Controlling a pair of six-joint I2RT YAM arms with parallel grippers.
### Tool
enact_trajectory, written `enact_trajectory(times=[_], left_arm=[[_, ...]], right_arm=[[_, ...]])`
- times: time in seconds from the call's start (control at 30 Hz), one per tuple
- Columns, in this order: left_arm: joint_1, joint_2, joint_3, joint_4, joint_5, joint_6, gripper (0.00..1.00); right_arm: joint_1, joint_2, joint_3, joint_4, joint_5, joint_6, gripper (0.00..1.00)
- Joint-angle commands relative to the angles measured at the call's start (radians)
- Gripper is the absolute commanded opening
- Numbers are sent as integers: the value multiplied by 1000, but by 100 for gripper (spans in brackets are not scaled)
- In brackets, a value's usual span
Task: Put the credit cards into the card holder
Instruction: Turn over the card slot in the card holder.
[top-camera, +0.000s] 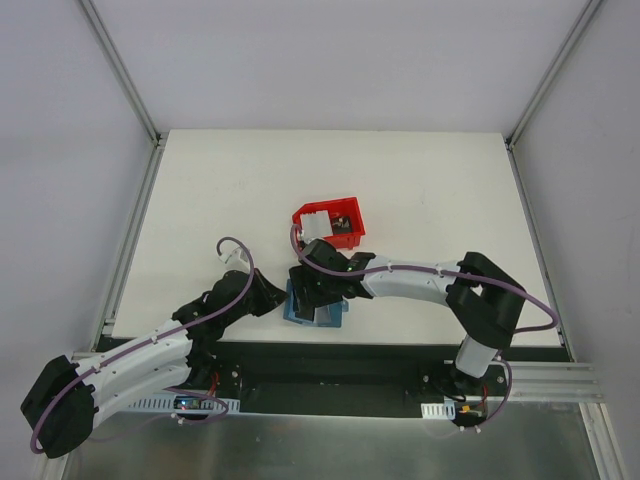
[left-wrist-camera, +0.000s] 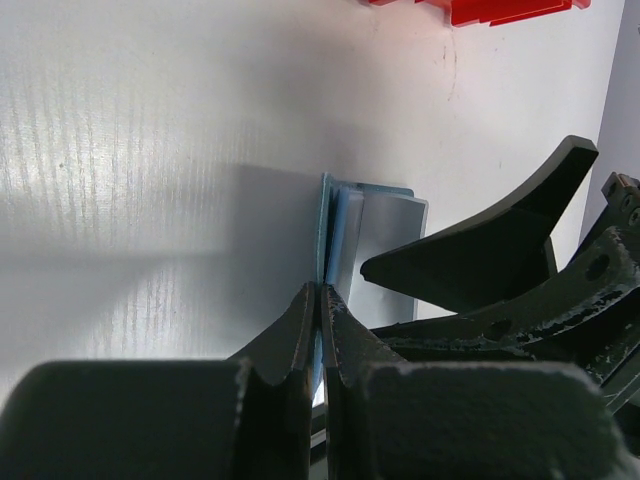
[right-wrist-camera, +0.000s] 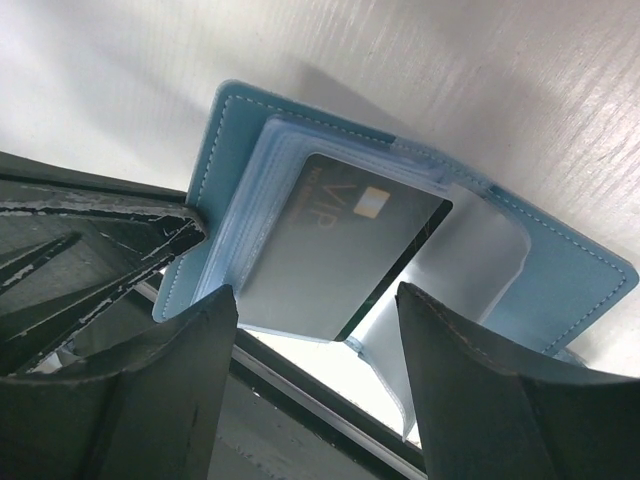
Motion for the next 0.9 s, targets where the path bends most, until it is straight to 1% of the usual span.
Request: enact_trajectory(times=[0.0,0.23,0.33,0.43,0.47,0.57,0.87], left_arm=[[-14,-6,16,12,12,-6,0],[-13,-3,19,12,12,-9,0],[-16,-3,20,12,14,-8,0],[-14,-3,22,12,12,-8,0],[-14,-3,20,11,12,-8,0],[-16,-2,20,12,11,-8,0],[-16,-9,5,11,0,-12,0]], right_arm=[[5,9,36,7,-2,12,68],[8,16,62,-19,10,6,69],[11,39,89,-62,26,-2,69],[19,47,105,-94,36,-13,68],[20,47,106,-102,71,-17,66],[26,42,117,-128,99,-27,64],[45,-1,116,-149,130,-47,64]])
